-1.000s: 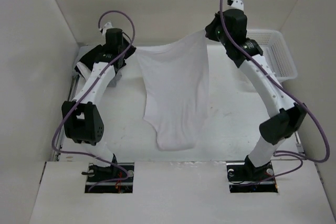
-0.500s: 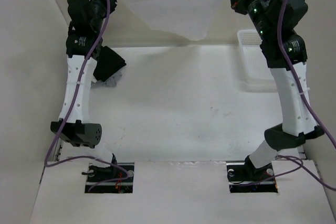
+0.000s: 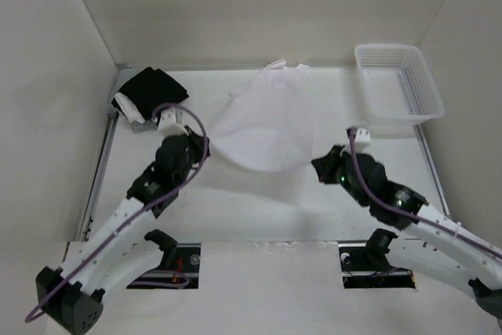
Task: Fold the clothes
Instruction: Flatten the tank top out, then fold the tank top
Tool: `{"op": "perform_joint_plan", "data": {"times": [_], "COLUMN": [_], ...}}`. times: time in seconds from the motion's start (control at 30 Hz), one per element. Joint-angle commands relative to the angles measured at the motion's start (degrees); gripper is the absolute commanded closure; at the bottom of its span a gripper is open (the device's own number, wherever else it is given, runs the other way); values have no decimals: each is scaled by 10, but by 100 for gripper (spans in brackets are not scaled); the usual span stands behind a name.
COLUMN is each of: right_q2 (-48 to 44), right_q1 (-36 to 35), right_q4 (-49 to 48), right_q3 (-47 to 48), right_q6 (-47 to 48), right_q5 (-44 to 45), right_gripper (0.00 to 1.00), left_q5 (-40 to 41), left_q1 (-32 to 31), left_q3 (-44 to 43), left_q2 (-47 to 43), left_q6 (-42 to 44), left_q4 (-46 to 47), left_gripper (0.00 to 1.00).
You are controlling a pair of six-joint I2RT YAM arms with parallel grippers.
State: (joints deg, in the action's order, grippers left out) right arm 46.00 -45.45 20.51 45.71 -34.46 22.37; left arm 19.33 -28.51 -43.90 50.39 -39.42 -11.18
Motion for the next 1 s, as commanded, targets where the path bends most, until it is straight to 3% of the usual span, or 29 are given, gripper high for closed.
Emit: {"op": "perform_joint_plan", "data": {"times": [0.0, 0.1, 0.2, 0.3, 0.4, 0.5, 0.6, 0.7, 0.83, 0.97], "right_q2": [-107, -163, -201, -204, -173, -124, -76, -17, 103, 262], "right_q1": [-115, -228, -344, -450, -499, -417, -262, -87, 129, 259], "right_q4": [17, 89, 167, 218, 226, 201, 99, -50, -191, -256], "right_q3": [-119, -199, -216, -191, -170, -152, -136, -120, -57, 58], "right_q6": [-149, -256, -354, -431, -458, -405, -256, -113, -52, -50], "right_q5": [74, 77, 86, 130, 170, 179, 132, 49, -79, -170], "right_gripper": [100, 100, 100, 100, 100, 100, 100, 100, 100, 100], "left_q5": [92, 103, 106, 126, 163, 200, 173, 107, 3, -44], "left_q1": [-61, -114, -167, -210, -247, -244, -195, -101, 20, 68], "left_q3": [114, 159, 160, 161, 173, 159, 126, 81, -36, -217], "left_q2": [-128, -235, -297, -326, -327, -232, -117, -2, 194, 391], "left_q6": [-46, -104, -165, -223, -256, -210, -138, -93, -88, -87], "left_q4": [-26, -144, -227, -269, -257, -161, -18, 107, 204, 222], "left_gripper": [99, 100, 100, 100, 100, 99, 99, 99, 99, 99]}}
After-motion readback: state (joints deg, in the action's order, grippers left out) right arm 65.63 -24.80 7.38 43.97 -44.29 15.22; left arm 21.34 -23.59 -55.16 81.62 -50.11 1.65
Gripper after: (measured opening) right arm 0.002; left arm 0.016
